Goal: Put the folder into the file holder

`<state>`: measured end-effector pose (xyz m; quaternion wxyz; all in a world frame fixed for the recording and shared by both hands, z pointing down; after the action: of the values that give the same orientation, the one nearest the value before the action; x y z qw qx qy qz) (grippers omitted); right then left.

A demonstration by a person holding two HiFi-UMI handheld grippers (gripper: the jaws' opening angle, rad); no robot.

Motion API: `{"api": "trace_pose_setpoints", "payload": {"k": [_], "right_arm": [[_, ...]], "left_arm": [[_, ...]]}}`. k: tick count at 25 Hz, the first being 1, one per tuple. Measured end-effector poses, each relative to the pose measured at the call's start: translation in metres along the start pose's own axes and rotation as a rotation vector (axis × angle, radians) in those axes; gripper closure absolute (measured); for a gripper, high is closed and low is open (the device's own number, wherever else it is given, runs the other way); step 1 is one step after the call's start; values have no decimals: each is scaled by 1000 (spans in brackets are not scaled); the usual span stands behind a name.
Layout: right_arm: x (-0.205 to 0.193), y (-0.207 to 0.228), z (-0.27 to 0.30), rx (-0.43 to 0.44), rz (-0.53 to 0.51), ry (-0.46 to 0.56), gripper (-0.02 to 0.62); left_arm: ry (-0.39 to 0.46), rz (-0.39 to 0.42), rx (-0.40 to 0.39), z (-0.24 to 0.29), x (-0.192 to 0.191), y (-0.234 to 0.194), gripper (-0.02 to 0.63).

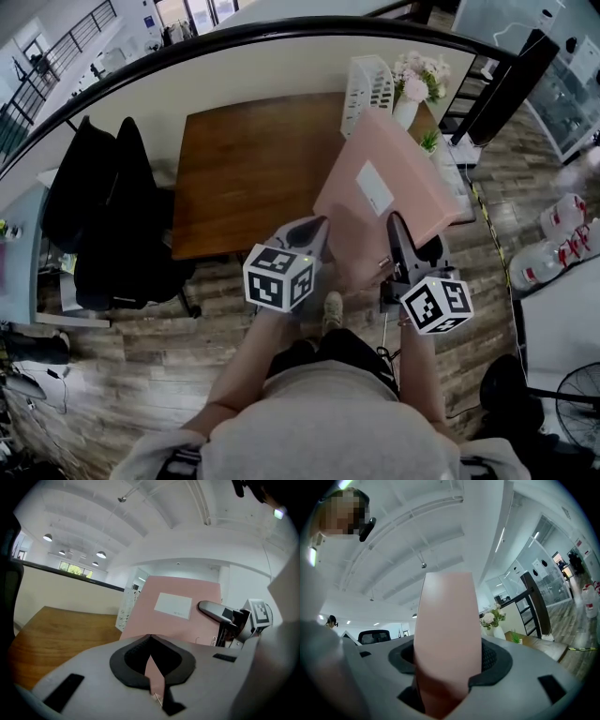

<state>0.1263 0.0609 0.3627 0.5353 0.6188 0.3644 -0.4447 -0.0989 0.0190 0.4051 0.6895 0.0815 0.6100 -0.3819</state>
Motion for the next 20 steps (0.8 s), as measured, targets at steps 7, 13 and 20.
{"api": "trace_pose_setpoints", "payload": {"k": [7, 13, 20], "right_arm": [[28, 32, 59, 20, 11, 57, 305], [60, 66, 101, 41, 10, 111, 305], [83, 95, 118, 83, 49, 150, 305]], "left_arm": [[28, 44, 15, 46, 39, -21, 595], [60, 54, 45, 91, 71, -35, 595], [77, 68, 28, 131, 90, -32, 595]]}}
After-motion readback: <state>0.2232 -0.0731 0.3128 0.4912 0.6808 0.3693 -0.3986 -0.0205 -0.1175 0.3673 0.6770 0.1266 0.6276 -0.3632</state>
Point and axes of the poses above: the fingertips, and each gripper's own axes: z forward along the fingers, y to its right, x out of its top, the point moved 9 cm from there along -z, backward along the fingers, and after that the axes turned 9 degrees about -x, right-handed, at the moved point
